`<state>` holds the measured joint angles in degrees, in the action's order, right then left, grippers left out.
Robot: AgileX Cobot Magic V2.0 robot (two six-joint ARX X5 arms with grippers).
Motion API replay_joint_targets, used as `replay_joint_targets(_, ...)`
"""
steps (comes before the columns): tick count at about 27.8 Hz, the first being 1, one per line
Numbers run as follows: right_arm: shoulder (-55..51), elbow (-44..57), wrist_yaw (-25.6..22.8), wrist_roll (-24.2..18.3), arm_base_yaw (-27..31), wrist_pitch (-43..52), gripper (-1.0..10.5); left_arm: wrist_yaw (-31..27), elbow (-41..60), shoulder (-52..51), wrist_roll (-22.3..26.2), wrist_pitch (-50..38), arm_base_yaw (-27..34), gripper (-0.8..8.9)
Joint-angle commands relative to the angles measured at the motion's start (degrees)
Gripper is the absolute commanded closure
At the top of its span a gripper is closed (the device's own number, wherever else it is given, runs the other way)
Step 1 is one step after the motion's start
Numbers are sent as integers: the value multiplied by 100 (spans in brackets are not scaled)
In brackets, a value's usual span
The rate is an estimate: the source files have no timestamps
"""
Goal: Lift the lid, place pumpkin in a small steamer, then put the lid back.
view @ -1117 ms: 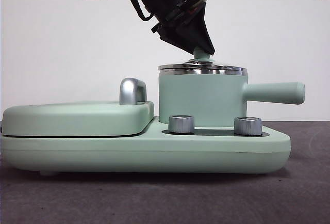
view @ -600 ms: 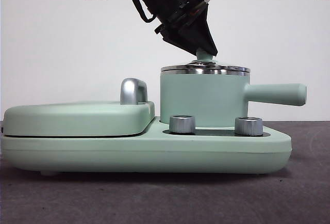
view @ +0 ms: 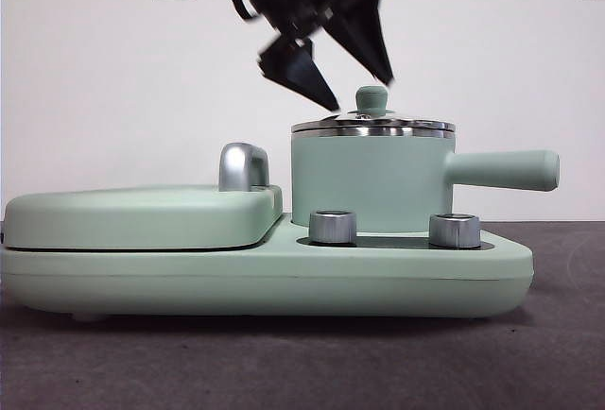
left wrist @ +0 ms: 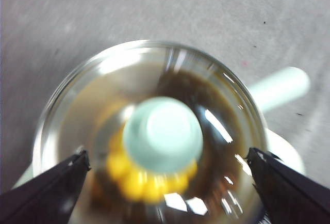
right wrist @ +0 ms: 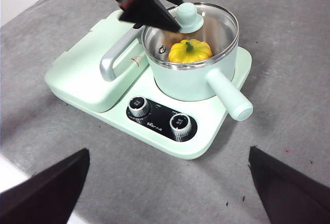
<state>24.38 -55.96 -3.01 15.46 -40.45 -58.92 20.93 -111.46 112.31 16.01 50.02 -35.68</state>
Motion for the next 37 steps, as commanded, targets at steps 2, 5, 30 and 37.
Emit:
replay_joint_targets(2,13,-48,0,57,-46,57,457,11,-249,-743,-334,551,79,314)
replay_joint_targets(5,13,-48,20,57,-48,57,457,11,-247,-1425,-529,1226,205,315)
replay_joint_targets(30,20,-48,754,-188,-48,61,595,-146,5665,-7272,-2428,-304,348,644)
replay_joint_targets(37,20,-48,645,-240,-42,72,918,-184,5731,-7556,-2594,-146,348,807)
